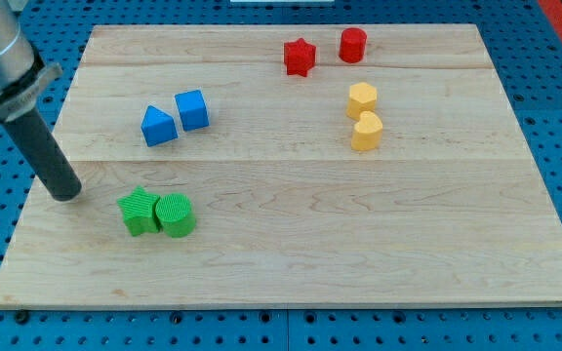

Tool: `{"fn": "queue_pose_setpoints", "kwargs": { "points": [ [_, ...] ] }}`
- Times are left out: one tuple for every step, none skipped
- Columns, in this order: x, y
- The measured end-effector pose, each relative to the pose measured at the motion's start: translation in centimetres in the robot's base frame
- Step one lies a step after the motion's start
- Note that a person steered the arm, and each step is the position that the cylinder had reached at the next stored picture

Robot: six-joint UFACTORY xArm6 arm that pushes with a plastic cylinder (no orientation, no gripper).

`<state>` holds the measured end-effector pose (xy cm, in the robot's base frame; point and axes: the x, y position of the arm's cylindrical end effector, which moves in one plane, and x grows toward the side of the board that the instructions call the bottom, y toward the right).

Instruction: Move the green blocks to the right side

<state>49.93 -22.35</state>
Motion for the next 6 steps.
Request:
{"fn": "queue_pose_setpoints", "kwargs": {
  "points": [
    [0.6, 7.6],
    [3.1, 5.6],
    [6.1, 2.9],
    [4.2, 8.0],
    [4.1, 11.3],
    [4.1, 20.1]
  ]
}}
